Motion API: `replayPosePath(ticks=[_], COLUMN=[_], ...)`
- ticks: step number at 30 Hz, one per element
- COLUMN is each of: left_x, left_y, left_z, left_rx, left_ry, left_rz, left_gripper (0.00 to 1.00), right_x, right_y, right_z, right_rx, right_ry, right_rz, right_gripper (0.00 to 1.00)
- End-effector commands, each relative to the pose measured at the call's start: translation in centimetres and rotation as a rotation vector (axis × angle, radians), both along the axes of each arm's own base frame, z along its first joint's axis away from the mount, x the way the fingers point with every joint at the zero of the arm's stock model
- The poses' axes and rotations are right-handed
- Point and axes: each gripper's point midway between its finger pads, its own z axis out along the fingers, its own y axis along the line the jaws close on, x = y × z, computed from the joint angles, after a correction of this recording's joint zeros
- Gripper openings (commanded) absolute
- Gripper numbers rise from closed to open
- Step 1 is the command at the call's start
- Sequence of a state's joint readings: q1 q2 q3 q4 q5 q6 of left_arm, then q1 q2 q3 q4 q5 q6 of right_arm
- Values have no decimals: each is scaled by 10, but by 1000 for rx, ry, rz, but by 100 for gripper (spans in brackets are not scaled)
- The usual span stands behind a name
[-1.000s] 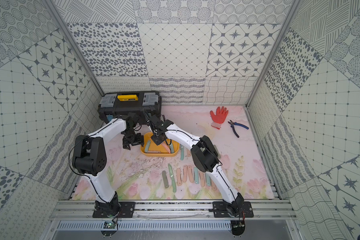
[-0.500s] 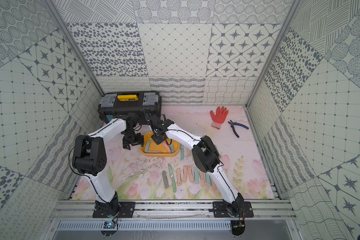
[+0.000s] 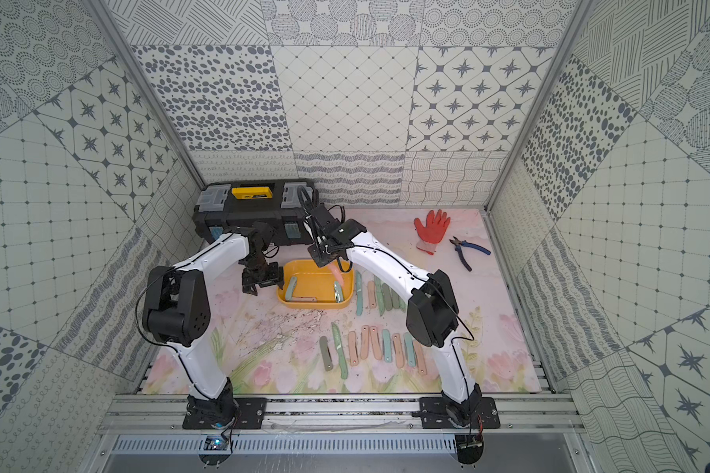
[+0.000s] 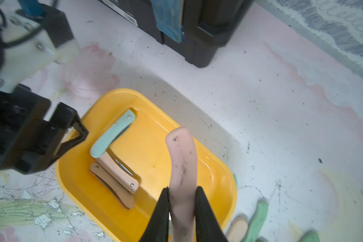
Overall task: Take the fruit knife out of the storage box
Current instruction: Place the fruit knife at the center of the board.
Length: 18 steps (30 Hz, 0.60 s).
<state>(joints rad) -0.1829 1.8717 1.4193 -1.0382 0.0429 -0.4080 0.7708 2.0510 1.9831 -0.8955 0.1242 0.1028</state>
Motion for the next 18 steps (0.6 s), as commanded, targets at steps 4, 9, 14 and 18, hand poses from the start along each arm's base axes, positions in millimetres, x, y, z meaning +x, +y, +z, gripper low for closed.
replayPosePath(ticks=[4,9,14,18], left_x=[-1,-1,-1,-1], left_y=[-2,-3,-4,-5], left_z=[7,7,7,7], left_rx=[-12,-15,-22,-29], left_ry=[-1,-1,-2,0], left_rz=[-5,-4,-2,-1], left_gripper=[81,80,81,81], right_x=[2,-10,-24,-32], right_y=[-71,-135,-190,-223], right_z=[9,-24,-47,-64], right_rx=[21,-16,-55,-107], right_ry=[-14,39,64,97], right_rz=[-152,-220,-264,-297], right_gripper=[10,10,10,10])
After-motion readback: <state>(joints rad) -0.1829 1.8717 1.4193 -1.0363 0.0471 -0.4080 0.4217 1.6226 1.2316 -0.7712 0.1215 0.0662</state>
